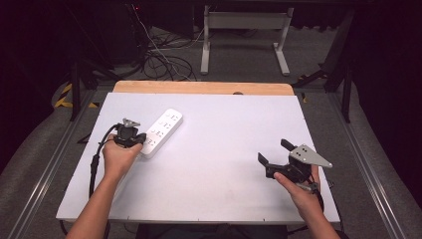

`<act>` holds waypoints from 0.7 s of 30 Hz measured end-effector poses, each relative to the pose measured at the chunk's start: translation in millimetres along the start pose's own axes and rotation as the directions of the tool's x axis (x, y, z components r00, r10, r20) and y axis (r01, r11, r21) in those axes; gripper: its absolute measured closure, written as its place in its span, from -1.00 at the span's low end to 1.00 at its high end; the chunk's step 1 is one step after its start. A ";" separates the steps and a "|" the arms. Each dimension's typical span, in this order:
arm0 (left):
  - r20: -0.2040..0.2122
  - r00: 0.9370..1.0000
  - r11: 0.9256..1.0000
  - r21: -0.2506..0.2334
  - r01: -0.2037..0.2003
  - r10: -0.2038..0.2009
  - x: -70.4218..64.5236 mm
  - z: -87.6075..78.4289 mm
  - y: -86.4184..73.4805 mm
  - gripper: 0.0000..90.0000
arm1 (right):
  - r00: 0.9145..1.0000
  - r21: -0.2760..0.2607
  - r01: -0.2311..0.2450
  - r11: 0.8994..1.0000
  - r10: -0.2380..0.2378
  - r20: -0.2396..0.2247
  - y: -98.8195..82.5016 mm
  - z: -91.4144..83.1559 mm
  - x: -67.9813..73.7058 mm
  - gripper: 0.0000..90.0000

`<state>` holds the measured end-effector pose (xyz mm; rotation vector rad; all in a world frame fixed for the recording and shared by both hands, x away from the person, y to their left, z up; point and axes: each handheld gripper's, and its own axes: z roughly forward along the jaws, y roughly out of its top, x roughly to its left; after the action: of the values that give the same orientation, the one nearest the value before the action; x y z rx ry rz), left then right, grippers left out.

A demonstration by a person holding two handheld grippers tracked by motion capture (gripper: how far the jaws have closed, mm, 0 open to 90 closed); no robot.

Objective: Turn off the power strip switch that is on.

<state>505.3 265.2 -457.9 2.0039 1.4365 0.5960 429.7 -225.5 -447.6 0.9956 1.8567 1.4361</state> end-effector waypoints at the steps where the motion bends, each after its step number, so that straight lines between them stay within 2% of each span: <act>1: 0.003 1.000 1.000 0.005 0.000 -0.001 0.0 -0.3 0.2 1.00 | 1.000 0.001 0.000 1.000 0.000 -0.001 0.0 0.0 0.1 -0.87; 2: 0.026 1.000 1.000 0.015 0.017 -0.018 1.5 -1.4 -0.1 1.00 | 1.000 0.002 -0.001 1.000 0.001 -0.001 -0.1 0.0 0.0 -0.87; 4: 0.030 0.999 1.000 0.014 0.019 -0.019 2.1 -1.5 -0.5 1.00 | 1.000 0.002 -0.002 1.000 0.002 -0.002 0.0 0.0 0.1 -0.87; 10: 0.026 1.000 1.000 0.010 0.015 -0.015 1.1 -1.2 -0.7 1.00 | 1.000 -0.001 -0.003 1.000 0.003 -0.005 0.8 0.5 1.6 -0.87; 14: -0.002 1.000 1.000 0.013 -0.016 0.016 -1.7 0.3 0.7 1.00 | 1.000 0.004 0.004 1.000 -0.004 -0.006 0.9 1.1 1.7 -0.87; 21: 0.005 1.000 1.000 0.020 -0.013 0.013 -1.2 0.1 1.2 1.00 | 1.000 0.000 -0.001 1.000 0.001 -0.006 1.0 0.4 1.1 -0.87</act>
<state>505.8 263.8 -457.2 2.0302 1.4337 0.5840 429.7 -224.2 -446.8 0.9933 1.8607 1.4412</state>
